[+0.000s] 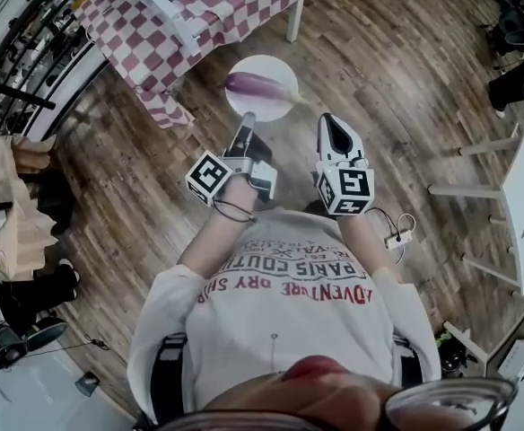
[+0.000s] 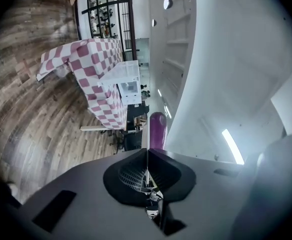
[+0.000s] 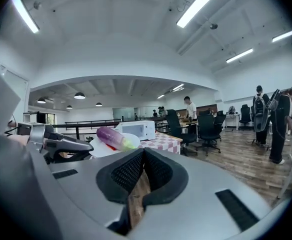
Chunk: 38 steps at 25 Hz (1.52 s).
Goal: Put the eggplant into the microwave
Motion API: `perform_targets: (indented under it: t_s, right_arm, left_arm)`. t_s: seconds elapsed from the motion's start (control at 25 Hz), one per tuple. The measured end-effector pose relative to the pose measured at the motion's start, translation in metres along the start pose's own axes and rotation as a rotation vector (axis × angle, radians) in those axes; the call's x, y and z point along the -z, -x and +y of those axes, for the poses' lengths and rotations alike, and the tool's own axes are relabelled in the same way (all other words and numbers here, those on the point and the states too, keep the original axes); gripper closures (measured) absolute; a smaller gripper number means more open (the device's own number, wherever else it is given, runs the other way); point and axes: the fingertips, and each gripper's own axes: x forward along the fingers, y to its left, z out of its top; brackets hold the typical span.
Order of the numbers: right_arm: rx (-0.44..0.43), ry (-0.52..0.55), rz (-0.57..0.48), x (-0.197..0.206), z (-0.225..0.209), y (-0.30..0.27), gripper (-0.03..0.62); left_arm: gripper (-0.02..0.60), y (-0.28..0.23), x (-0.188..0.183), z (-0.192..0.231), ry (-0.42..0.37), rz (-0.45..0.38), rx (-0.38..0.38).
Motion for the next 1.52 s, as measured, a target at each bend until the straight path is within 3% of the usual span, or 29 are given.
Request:
perform_targets:
  t_s: [0.28,0.8,1.0,1.16,1.52]
  right_arm:
    - [-0.144,-0.005,0.035,0.005,-0.019,-0.100,0.569]
    - [-0.410,0.038,0.049,-0.053,-0.128,-0.303,0.569]
    - [-0.441,0.034,0.048,-0.060,-0.165,-0.358,0.569]
    - [-0.461,0.034,0.071,-0.051,-0.169,-0.395,0.569]
    - [-0.496,0.045,0.094,-0.048,-0.143,-0.500,0.569]
  left_arm:
    - [0.554,-0.061,-0.037,0.027,0.011,-0.118,-0.054]
    - [0.554,-0.250,-0.070,0.024,0.020,-0.406,-0.072]
    - [0.554,-0.301,-0.075,0.029,0.023,-0.455,-0.088]
    - [0.554,-0.324,-0.090,0.042,0.037,-0.482,-0.114]
    - [0.554,-0.386,-0.173,0.060,0.048,-0.514,-0.116]
